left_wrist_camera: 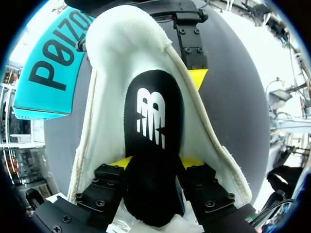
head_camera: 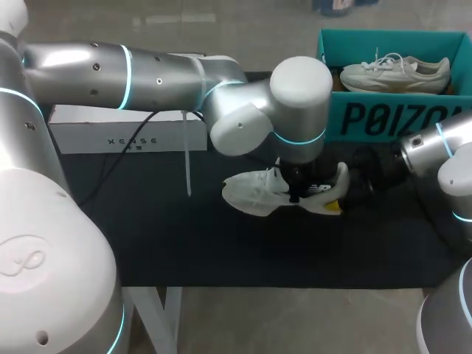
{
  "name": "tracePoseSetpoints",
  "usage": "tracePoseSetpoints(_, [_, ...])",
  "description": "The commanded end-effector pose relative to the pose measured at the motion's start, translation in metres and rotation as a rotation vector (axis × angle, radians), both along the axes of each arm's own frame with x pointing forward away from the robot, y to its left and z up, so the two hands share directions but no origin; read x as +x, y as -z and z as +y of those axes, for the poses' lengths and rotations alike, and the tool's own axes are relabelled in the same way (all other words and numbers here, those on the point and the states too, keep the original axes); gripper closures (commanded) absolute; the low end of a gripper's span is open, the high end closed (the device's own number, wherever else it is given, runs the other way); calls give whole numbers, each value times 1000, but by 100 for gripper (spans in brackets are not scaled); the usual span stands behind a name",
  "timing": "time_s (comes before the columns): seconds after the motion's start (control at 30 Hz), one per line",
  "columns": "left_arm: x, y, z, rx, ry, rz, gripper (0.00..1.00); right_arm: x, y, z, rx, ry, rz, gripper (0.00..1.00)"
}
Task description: Take the shoe out of the shoebox, open the shoe tongue, remove and reinsert the insole, then place the shoe into the shoebox
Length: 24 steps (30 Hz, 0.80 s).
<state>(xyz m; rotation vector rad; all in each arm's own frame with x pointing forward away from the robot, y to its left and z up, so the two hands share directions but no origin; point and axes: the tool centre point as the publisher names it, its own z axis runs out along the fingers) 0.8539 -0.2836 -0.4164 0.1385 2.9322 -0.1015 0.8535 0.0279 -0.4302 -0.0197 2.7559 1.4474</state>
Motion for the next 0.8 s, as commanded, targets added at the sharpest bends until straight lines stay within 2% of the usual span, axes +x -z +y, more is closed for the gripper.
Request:
tracePoseSetpoints(0.03, [8, 14, -3, 30, -11, -51, 55, -4, 4, 3, -1, -4, 3, 100])
tracePoseSetpoints(0.13, [6, 16, -2, 26, -18, -36, 63, -4, 4, 3, -1, -4, 3, 100])
tracePoseSetpoints(0.2, [3, 16, -2, 31, -16, -29, 77, -4, 4, 3, -1, -4, 3, 100])
tracePoseSetpoints(0.27, [1, 16, -2, 30, -13, -16, 100, -4, 4, 3, -1, -4, 3, 100])
tracePoseSetpoints(0.57, [-4, 13, -5, 11, -3, 76, 100, -4, 4, 3, -1, -4, 3, 100])
tracePoseSetpoints(0.8, [-10, -2, -4, -18, -9, 153, 100, -4, 4, 3, -1, -4, 3, 100])
